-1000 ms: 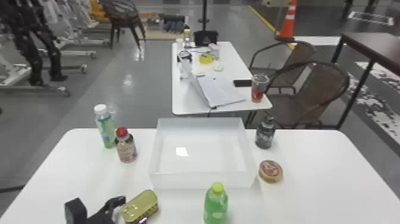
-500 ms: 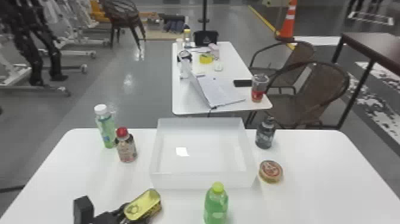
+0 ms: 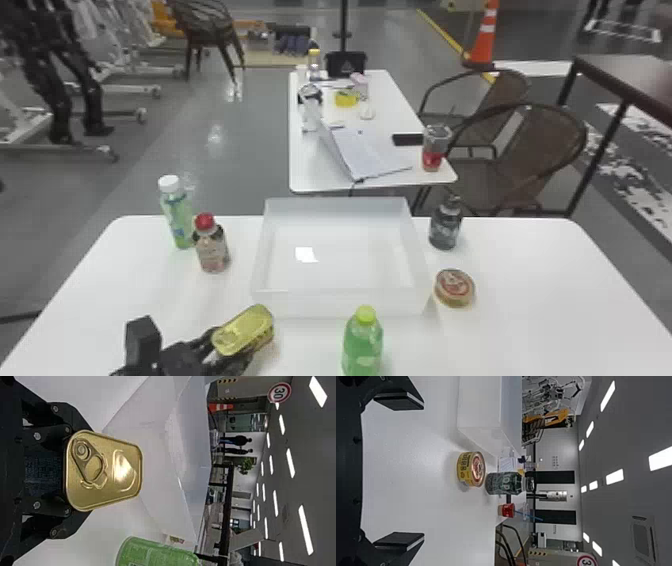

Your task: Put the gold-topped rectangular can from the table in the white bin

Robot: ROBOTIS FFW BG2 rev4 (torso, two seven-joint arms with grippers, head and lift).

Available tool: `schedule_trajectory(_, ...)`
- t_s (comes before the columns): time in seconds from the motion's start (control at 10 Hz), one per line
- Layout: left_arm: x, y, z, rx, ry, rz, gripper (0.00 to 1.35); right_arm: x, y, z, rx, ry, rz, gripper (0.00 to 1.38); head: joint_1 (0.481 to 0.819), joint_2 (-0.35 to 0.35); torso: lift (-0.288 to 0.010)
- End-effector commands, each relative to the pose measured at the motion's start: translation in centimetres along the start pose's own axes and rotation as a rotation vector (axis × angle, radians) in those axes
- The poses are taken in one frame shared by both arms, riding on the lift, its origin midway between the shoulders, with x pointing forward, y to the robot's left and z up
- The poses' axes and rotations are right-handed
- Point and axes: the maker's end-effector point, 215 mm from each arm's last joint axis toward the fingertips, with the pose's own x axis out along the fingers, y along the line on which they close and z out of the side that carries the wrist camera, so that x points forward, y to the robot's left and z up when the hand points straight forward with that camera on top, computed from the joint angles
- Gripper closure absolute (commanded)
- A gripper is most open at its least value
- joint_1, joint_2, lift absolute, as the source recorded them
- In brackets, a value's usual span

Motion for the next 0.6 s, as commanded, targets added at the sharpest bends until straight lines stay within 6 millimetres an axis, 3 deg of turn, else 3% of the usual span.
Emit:
schedule_trajectory(0.0, -0.2, 1.0, 4.1, 0.053, -0.029, 0.049, 0.83, -0.2, 0.0, -0.1, 0.002, 0.002, -0.002, 0.13, 0.549, 0.000, -0.100)
schedule_trajectory(0.3, 2.0, 2.1, 10.9, 0.116, -0.069, 0.048, 0.83, 0.0, -0.1, 0.1, 0.003, -0.002, -0.002, 0.13, 0.549, 0.000, -0.100)
schedule_trajectory(0.5, 2.3, 2.9, 13.1, 0.128, -0.078, 0.061, 0.83, 0.1, -0.1, 0.0, 0.003, -0.002, -0.002, 0.13, 0.549, 0.000, -0.100)
